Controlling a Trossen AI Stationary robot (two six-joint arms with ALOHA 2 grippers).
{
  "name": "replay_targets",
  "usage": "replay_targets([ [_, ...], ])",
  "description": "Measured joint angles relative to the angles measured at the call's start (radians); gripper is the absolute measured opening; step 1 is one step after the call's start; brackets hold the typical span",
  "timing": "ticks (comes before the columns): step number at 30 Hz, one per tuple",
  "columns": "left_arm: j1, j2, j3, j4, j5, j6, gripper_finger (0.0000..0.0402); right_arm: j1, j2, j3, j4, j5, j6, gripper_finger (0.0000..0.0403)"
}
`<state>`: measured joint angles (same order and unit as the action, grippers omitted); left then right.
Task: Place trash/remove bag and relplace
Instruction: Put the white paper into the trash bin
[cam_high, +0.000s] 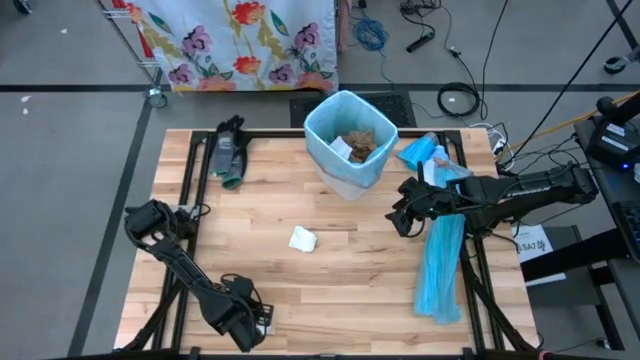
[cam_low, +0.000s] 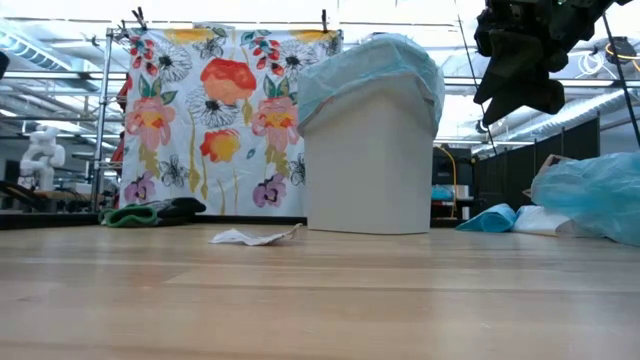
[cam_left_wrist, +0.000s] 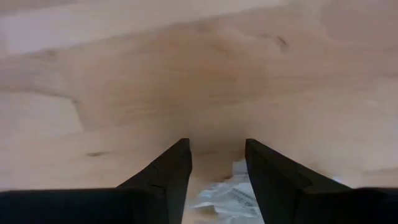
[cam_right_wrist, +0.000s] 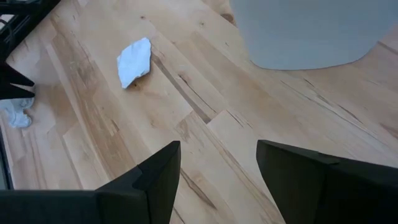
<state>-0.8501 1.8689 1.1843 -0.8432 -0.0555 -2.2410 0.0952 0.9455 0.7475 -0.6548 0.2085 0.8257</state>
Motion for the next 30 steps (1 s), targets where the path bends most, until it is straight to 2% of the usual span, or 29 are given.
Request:
replay_targets([
  [3, 0.000, 0.000, -0.002, 0.020, 0.000, 0.003, 0.0123, 0.000, 0.000, 0.000, 0.000, 0.000, 0.000, 0.0203],
  [10, 0.000, -0.001, -0.002, 0.017, 0.000, 0.005, 0.0019, 0.000, 0.000, 0.000, 0.000, 0.000, 0.000, 0.0203],
  [12, 0.000, -0.005, -0.002, 0.016, 0.000, 0.028, 0.0007, 0.000, 0.000, 0.000, 0.000, 0.000, 0.000, 0.0203],
  [19, 0.001, -0.054, -0.001, -0.014, -0.002, 0.149, 0.0033, 0.000, 0.000, 0.000, 0.000, 0.000, 0.000, 0.0203],
  [22, 0.005, -0.073, -0.001, -0.028, -0.035, 0.227, 0.0048, 0.000, 0.000, 0.000, 0.000, 0.000, 0.000, 0.0203],
  [26, 0.035, -0.087, -0.001, -0.027, -0.095, 0.390, 0.0079, 0.000, 0.000, 0.000, 0.000, 0.000, 0.000, 0.0203],
  [30, 0.087, -0.088, -0.001, -0.010, -0.090, 0.600, 0.0123, 0.000, 0.000, 0.000, 0.000, 0.000, 0.000, 0.0203],
])
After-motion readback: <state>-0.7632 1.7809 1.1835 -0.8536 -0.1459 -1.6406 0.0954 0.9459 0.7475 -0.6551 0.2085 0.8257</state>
